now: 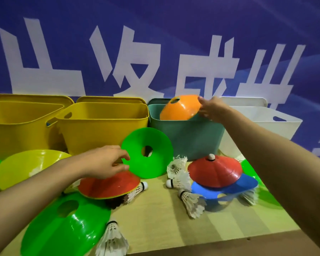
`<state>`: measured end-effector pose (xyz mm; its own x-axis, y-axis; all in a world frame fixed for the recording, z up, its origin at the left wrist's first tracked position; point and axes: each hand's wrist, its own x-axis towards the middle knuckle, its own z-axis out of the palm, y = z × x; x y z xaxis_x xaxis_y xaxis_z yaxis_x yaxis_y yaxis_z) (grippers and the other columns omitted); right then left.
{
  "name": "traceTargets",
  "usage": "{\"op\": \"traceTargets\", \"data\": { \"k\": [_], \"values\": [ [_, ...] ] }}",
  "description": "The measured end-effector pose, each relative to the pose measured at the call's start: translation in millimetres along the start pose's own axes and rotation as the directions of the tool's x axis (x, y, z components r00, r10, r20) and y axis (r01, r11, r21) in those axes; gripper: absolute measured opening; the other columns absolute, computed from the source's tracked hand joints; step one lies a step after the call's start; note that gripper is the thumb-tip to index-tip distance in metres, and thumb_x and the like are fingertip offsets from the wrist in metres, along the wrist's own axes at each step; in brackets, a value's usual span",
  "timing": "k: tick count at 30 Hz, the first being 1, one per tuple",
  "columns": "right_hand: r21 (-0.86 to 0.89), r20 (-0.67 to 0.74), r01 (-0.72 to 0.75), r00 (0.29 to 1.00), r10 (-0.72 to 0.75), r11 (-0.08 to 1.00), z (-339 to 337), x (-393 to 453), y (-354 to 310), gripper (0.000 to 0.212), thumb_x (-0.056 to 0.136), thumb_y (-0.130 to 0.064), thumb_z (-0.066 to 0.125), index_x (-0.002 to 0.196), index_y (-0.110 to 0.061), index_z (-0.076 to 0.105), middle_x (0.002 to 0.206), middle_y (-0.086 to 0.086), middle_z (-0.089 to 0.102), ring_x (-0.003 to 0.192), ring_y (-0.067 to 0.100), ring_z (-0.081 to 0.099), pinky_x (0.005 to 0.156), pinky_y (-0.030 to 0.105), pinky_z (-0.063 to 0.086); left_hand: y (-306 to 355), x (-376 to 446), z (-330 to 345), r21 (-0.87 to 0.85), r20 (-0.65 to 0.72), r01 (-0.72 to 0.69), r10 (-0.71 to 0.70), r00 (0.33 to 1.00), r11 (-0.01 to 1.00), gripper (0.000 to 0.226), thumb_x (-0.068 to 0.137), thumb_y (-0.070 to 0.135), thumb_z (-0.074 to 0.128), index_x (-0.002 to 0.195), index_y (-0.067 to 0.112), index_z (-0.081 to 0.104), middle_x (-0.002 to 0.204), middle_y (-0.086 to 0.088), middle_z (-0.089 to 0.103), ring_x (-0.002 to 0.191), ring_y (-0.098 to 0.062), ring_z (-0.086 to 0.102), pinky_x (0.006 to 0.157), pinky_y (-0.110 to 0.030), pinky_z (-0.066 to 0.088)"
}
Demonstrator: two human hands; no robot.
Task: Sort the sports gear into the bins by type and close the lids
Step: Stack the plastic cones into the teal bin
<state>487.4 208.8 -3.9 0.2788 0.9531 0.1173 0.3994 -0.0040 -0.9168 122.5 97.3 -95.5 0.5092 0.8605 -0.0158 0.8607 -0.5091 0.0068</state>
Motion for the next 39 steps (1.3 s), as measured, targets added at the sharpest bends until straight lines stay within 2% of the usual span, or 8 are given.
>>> {"op": "traceTargets", "data": {
  "k": [3, 11, 17, 22, 24, 30, 35, 39],
  "values": [
    [-0.568, -0.086, 0.008, 0.994, -0.069, 0.823, -7.9, 4.5, 14.3, 0.046, 0.100, -0.033, 0.058, 0.121, 0.007, 0.060, 0.114, 0.022, 0.064, 0.099, 0.035, 0.064, 0.085, 0.039, 0.054, -7.9, -7.4, 5.8, -0.009, 0.175, -0.052, 0.052, 0.983, 0.999, 0.109, 0.061, 0.101, 0.021, 0.145, 0.037, 0.046, 0.137, 0.011, 0.051, 0.125, -0.010, 0.050, 0.108, -0.034, 0.043],
    [-0.616, 0.094, 0.516, 0.798, -0.595, 0.594, 22.3, -59.1, 27.2, 0.018, 0.094, -0.019, 0.059, 0.106, -0.015, 0.071, 0.110, 0.010, 0.069, 0.097, 0.027, 0.066, 0.091, 0.039, 0.054, -14.4, -5.6, 7.7, 0.024, 0.224, -0.038, 0.031, 0.974, 0.999, 0.107, 0.062, 0.092, 0.037, 0.151, 0.033, 0.038, 0.144, 0.006, 0.046, 0.131, -0.015, 0.047, 0.109, -0.032, 0.041],
    [-0.890, 0.236, 0.275, 0.960, -0.149, 0.363, 86.6, -81.7, 43.3, 0.044, 0.094, -0.056, 0.055, 0.087, -0.013, 0.059, 0.083, 0.005, 0.058, 0.080, 0.029, 0.058, 0.070, 0.035, 0.047, -14.7, -2.9, 22.9, 0.045, 0.169, -0.014, 0.006, 0.986, 0.999, 0.087, 0.080, 0.073, 0.065, 0.150, 0.031, 0.039, 0.141, 0.006, 0.043, 0.132, -0.016, 0.047, 0.108, -0.033, 0.042],
    [-0.375, 0.447, 0.128, 0.892, 0.058, 0.918, 105.4, -76.8, 56.7, 0.028, 0.105, -0.026, 0.053, 0.113, -0.003, 0.067, 0.089, 0.001, 0.079, 0.057, 0.009, 0.064, 0.049, 0.021, 0.049, -14.6, -3.4, 24.7, 0.108, 0.102, 0.048, -0.059, 0.993, 0.993, 0.089, 0.079, 0.074, 0.066, 0.149, 0.030, 0.036, 0.138, 0.002, 0.045, 0.129, -0.021, 0.049, 0.106, -0.040, 0.045],
    [-0.061, 0.466, -0.028, 0.883, 0.054, 0.998, 105.6, -84.8, 53.5, 0.028, 0.108, -0.021, 0.046, 0.122, -0.001, 0.060, 0.103, 0.004, 0.078, 0.070, 0.015, 0.072, 0.053, 0.021, 0.054, -13.8, -6.2, 26.3, 0.155, 0.093, 0.057, -0.072, 0.993, 0.986, 0.086, 0.079, 0.076, 0.064, 0.146, 0.028, 0.040, 0.134, 0.000, 0.049, 0.127, -0.022, 0.050, 0.105, -0.040, 0.045],
    [0.605, 0.480, -0.295, 0.876, -0.043, 0.739, 89.4, -102.9, 27.8, 0.036, 0.106, -0.033, 0.049, 0.125, -0.003, 0.056, 0.116, 0.017, 0.074, 0.092, 0.026, 0.075, 0.065, 0.026, 0.062, -12.1, -11.8, 27.2, 0.169, 0.093, 0.042, -0.058, 0.994, 0.985, 0.077, 0.082, 0.075, 0.060, 0.140, 0.025, 0.048, 0.131, 0.001, 0.057, 0.122, -0.021, 0.051, 0.103, -0.039, 0.045],
    [0.692, 0.459, -0.317, 0.887, -0.056, 0.648, 62.5, -112.9, 7.9, 0.013, 0.097, -0.010, 0.064, 0.110, -0.006, 0.062, 0.097, 0.016, 0.076, 0.080, 0.017, 0.074, 0.063, 0.021, 0.059, -11.4, -12.1, 26.9, 0.158, 0.081, 0.044, -0.058, 0.995, 0.986, 0.077, 0.082, 0.074, 0.062, 0.140, 0.027, 0.047, 0.130, 0.002, 0.057, 0.122, -0.019, 0.051, 0.101, -0.036, 0.045],
    [0.739, 0.374, -0.211, 0.918, -0.130, 0.640, 31.4, -107.1, -10.1, 0.020, 0.096, -0.002, 0.061, 0.115, -0.009, 0.065, 0.096, 0.013, 0.073, 0.076, 0.015, 0.071, 0.059, 0.023, 0.057, -11.3, -10.5, 27.5, 0.141, 0.067, 0.041, -0.050, 0.997, 0.989, 0.083, 0.081, 0.074, 0.064, 0.145, 0.028, 0.041, 0.135, 0.003, 0.053, 0.127, -0.019, 0.048, 0.105, -0.038, 0.044]
  ]
}}
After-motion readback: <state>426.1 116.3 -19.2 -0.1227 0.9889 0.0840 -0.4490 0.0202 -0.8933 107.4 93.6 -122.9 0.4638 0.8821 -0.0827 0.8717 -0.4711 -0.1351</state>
